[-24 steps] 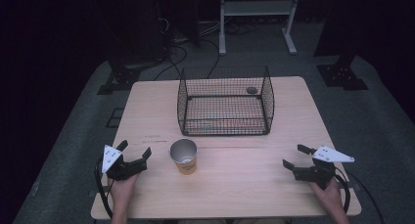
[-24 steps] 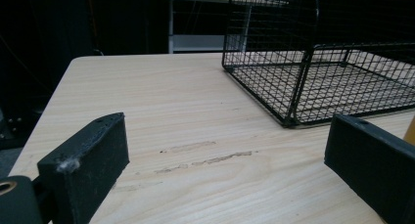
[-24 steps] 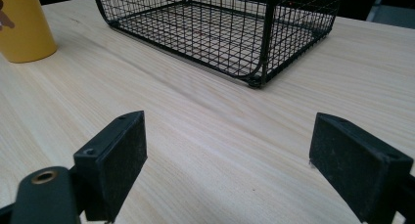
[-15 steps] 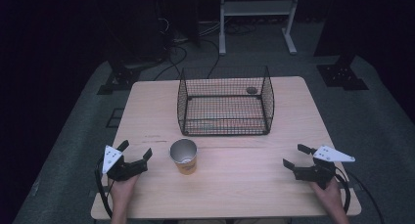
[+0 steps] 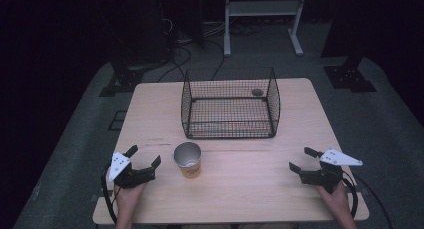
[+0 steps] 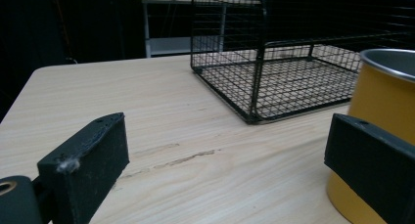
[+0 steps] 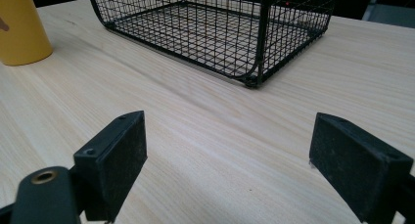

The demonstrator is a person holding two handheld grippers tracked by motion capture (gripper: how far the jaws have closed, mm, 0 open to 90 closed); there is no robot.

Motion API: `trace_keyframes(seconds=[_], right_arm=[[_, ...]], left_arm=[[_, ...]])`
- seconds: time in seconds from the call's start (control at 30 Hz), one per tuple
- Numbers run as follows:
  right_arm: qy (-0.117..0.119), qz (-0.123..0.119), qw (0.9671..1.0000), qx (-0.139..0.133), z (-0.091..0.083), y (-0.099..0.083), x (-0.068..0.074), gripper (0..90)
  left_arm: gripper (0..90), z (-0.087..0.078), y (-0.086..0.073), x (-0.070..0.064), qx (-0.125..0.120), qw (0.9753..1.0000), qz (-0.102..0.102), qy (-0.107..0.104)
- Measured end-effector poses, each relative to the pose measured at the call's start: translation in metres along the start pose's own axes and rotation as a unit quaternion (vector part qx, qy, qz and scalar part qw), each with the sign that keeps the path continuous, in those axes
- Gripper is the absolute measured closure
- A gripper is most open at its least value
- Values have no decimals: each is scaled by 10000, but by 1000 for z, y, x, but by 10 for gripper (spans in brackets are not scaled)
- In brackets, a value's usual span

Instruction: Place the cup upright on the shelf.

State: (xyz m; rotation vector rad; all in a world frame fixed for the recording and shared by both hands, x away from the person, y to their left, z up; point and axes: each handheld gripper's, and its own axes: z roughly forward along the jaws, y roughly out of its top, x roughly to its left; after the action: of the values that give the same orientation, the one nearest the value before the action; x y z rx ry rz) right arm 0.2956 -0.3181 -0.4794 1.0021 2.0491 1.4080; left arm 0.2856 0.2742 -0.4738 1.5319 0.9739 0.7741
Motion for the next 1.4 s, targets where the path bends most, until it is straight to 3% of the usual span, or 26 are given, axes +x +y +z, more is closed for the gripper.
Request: trace_keyframes(seconds=[0.43,0.57,0.77,1.07,1.4], right_arm=[[-9,-60,10000,23,0,0,1,130],[-7,-65,10000,22,0,0,1,130],[-9,-67,10000,25,0,0,1,130],[-1,-65,10000,32,0,0,1,130],[7,-85,10000,38,1,0,1,130]], left_arm=[[21,-15,-1,-16,-87,9996,30,-281],[20,-22,-2,-26,-123,9989,116,-446],[20,-22,0,-36,-196,9965,285,-760],[6,-18,-1,-46,-98,9926,486,-1113],[0,-10,-1,-53,-40,9886,454,-1436]])
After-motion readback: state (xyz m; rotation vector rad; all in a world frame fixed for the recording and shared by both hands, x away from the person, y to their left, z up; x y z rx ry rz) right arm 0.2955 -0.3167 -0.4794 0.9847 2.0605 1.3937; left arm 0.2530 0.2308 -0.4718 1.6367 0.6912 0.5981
